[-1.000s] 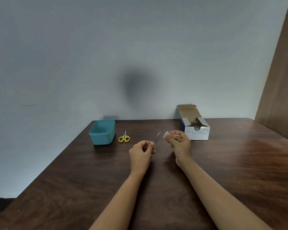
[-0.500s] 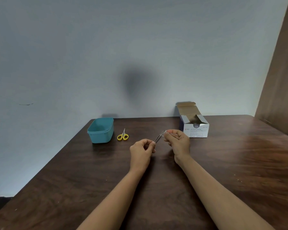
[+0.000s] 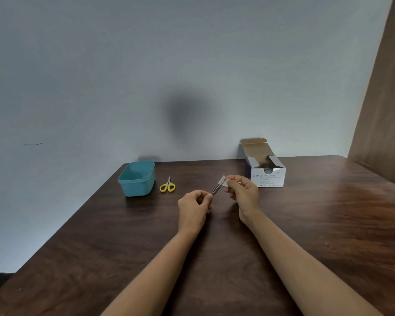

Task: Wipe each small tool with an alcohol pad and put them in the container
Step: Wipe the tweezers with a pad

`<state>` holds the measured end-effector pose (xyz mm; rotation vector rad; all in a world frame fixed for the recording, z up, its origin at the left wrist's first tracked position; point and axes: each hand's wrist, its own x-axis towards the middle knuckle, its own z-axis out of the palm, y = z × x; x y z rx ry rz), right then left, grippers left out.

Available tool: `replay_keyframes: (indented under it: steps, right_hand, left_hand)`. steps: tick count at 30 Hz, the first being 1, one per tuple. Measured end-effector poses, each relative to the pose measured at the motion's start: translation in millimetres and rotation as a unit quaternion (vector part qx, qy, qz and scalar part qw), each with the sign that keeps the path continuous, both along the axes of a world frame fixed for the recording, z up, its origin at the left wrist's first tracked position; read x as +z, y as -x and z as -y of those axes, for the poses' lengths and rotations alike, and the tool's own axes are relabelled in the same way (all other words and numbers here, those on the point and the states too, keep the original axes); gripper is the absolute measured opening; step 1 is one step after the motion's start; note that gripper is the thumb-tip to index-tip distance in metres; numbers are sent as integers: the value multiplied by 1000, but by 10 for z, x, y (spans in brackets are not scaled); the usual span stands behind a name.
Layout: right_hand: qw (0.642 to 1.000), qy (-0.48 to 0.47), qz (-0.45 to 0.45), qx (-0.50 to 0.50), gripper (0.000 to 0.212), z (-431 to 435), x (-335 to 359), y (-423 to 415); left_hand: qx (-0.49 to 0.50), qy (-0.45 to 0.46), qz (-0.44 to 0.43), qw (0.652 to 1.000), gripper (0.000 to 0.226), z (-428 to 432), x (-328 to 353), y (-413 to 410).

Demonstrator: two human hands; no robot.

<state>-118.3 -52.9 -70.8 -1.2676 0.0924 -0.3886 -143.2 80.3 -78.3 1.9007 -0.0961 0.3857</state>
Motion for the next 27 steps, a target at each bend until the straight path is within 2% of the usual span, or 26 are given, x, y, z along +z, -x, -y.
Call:
replay_keyframes:
  steps: [4,12,20,27]
  right_hand:
    - [999,-41,-9,15,23,17,14,-14]
    - [998,-9,10,61,10,30,-4,-7]
    - [997,-15,19,74,5,31,-18,-25]
    - [995,-63,11,73,8,64,-36,-84]
  left_hand:
    - [0,2,4,1000,11,-10,15,4]
    - [2,-26,10,1000,19,-10,30,29]
    - [-7,-67,36,997,12,7,38,52]
    - [27,-177,50,983,17,49,40,56]
